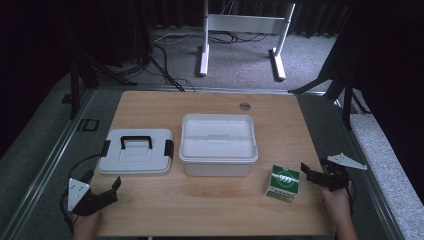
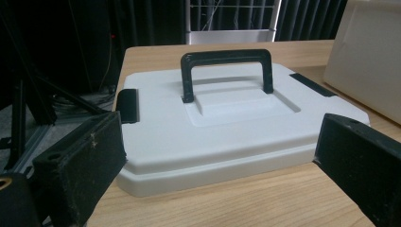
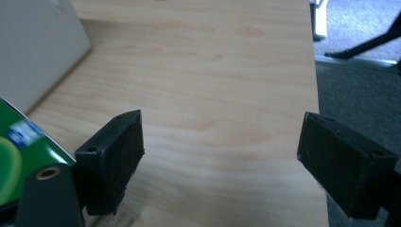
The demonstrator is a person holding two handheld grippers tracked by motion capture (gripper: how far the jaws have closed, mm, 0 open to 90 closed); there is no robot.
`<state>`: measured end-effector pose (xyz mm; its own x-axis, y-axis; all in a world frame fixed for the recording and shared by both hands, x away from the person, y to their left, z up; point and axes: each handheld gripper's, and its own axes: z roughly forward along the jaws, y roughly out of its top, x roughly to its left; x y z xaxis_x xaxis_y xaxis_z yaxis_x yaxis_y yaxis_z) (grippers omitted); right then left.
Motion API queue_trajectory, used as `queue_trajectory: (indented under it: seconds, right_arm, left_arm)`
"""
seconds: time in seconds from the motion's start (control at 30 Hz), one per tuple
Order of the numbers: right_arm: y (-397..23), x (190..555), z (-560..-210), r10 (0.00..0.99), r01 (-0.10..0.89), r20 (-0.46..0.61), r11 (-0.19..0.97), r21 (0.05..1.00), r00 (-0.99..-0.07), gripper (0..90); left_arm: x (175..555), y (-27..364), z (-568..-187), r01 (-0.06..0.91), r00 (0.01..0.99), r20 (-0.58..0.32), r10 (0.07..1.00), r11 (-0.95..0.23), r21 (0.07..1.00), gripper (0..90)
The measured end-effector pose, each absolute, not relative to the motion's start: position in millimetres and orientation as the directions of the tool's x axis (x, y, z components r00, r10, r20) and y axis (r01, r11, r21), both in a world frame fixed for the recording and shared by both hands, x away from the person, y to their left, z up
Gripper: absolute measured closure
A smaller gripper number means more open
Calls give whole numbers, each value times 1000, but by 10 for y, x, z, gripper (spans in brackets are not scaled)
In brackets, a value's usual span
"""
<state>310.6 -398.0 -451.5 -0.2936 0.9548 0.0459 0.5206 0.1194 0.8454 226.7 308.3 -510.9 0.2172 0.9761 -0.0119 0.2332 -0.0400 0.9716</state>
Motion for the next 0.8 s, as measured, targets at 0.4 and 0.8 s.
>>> queue_trajectory:
  seconds: [0.4,0.8]
  right_arm:
    - [-3826,3264,-4164,916,473,20,188,861,-400,148]
    - [-3423,3425,-3779,803,382,-12,296,875,-596,185]
  left_arm:
    - [2268,3084,-5109,233,220,-13,975,-40,972,24]
    - [2266,3079,-5109,232,221,-7,975,-46,972,24]
